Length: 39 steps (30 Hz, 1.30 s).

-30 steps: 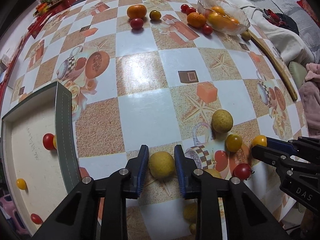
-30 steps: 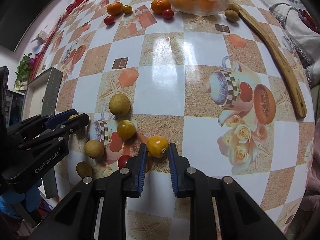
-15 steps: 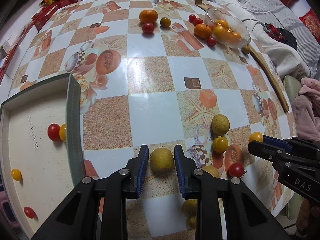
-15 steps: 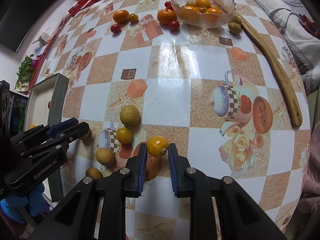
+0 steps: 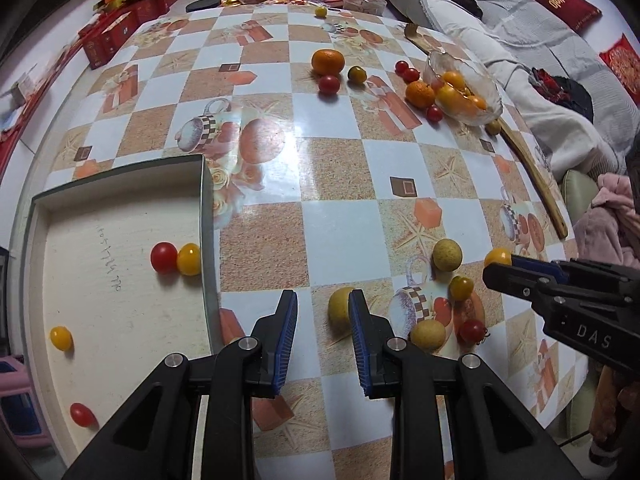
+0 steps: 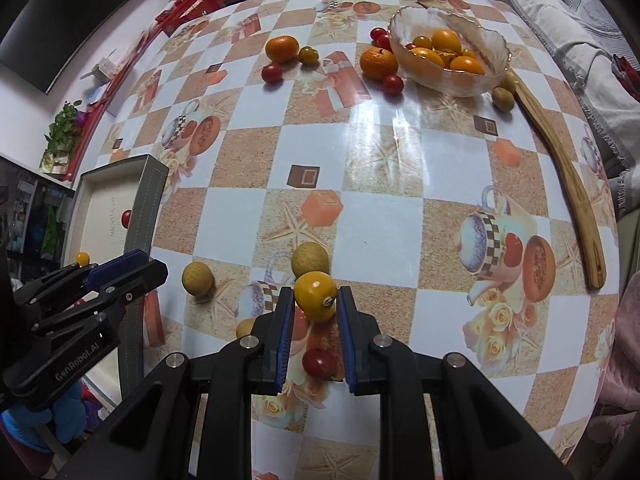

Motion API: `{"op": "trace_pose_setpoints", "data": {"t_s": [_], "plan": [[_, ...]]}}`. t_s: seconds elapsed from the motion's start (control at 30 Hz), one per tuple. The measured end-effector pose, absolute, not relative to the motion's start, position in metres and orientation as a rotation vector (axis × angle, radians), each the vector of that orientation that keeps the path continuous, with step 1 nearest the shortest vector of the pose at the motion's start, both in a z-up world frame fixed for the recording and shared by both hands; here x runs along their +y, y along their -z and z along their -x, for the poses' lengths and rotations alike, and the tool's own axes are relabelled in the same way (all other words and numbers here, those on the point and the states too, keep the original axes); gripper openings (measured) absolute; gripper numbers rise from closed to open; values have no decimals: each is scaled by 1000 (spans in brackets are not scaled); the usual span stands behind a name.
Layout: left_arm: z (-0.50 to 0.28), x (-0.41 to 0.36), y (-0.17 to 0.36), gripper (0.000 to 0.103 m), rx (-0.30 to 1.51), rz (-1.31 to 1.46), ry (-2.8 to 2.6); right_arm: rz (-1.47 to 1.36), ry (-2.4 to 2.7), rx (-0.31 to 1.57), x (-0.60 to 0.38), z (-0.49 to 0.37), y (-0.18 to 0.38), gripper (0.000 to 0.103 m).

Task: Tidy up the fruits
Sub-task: 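Lift the green-yellow fruit with the left tool while the right tool lifts its yellow tomato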

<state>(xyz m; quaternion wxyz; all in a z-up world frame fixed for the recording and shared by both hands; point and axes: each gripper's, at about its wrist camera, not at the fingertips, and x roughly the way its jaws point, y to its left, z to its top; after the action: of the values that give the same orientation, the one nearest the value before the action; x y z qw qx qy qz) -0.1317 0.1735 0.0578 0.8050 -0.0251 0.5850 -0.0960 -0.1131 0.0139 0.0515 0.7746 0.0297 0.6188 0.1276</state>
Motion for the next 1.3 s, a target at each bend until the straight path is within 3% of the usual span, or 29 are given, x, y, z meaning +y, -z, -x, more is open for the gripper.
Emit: {"op": "trace_pose_setpoints", "data": {"t_s": [0.23, 0.33, 0.43, 0.7, 0.73, 0.77, 0.83, 1.03, 1.1, 1.3], "plan": [[129, 162, -38, 30, 1297, 33, 229, -52, -271, 1354, 15, 117, -51, 23], [128, 157, -33, 63, 1283, 25, 223, -60, -262, 1356, 12, 118, -49, 23], [127, 153, -30, 63, 1275, 17, 222, -71, -256, 1356, 8, 120, -48, 23], [123, 142, -23, 63, 1291, -24, 221, -92, -247, 1355, 2, 122, -49, 23], [123, 141, -22, 62, 1292, -25, 221, -93, -246, 1355, 1, 121, -49, 23], [123, 139, -21, 52, 1294, -25, 225, -95, -246, 1355, 0, 121, -49, 23], [123, 137, -18, 44, 1303, -35, 221, -98, -243, 1355, -1, 121, -48, 23], [121, 130, -18, 44, 1284, -46, 223, -101, -241, 1361, -3, 121, -47, 23], [121, 130, -18, 31, 1277, -51, 217, -101, -242, 1362, -3, 121, -46, 23], [118, 143, -21, 29, 1276, 27, 238, -101, -245, 1358, -2, 121, -47, 23]]}}
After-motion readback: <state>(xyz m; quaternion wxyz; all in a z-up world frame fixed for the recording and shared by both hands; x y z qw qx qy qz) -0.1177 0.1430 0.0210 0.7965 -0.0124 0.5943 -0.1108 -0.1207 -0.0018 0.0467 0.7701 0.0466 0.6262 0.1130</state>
